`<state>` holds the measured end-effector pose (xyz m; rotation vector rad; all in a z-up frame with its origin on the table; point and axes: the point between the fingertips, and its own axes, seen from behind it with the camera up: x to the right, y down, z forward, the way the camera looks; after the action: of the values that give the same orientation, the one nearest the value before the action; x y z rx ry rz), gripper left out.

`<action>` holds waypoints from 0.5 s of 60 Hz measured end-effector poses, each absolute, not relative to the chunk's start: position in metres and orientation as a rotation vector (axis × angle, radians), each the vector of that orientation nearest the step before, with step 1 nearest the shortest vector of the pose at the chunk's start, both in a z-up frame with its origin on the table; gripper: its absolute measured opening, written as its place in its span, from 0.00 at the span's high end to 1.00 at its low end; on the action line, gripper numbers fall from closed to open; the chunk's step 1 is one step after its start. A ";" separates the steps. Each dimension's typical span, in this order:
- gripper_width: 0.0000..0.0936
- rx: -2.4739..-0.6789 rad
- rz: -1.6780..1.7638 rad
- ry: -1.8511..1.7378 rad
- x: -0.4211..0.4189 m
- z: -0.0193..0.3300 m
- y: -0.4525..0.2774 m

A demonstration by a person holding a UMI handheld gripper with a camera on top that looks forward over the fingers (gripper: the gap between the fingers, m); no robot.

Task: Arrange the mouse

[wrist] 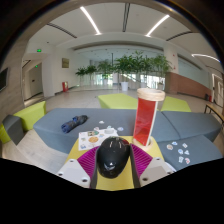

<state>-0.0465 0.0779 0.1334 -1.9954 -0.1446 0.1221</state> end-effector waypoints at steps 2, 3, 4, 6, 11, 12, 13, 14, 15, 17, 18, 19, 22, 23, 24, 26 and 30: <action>0.47 -1.990 0.104 -0.122 -0.019 0.140 0.075; 0.47 -1.988 0.094 -0.108 -0.004 0.141 0.074; 0.47 -1.993 0.083 -0.093 0.010 0.139 0.072; 0.47 -2.009 0.066 -0.060 0.040 0.130 0.066; 0.47 -2.098 0.050 0.003 0.087 0.088 0.056; 0.47 -2.118 0.052 0.007 0.094 0.079 0.053; 0.47 -2.138 0.054 0.014 0.100 0.069 0.050; 0.47 -2.147 0.058 0.027 0.108 0.061 0.045; 0.47 -2.155 0.062 0.035 0.112 0.055 0.047; 0.48 -2.182 0.069 0.043 0.119 0.041 0.044; 0.48 -2.199 0.071 0.051 0.122 0.033 0.042; 0.48 -2.215 0.073 0.059 0.125 0.027 0.041; 0.47 -2.241 0.074 0.068 0.131 0.015 0.034; 0.48 -2.246 0.075 0.062 0.132 0.011 0.032; 0.48 -2.253 0.075 0.055 0.133 0.007 0.032; 0.48 -2.276 0.075 0.042 0.133 -0.002 0.028; 0.46 -2.278 0.074 -0.006 0.132 -0.008 0.026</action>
<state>0.1319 0.0258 -0.0081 -2.2785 -0.0062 0.0739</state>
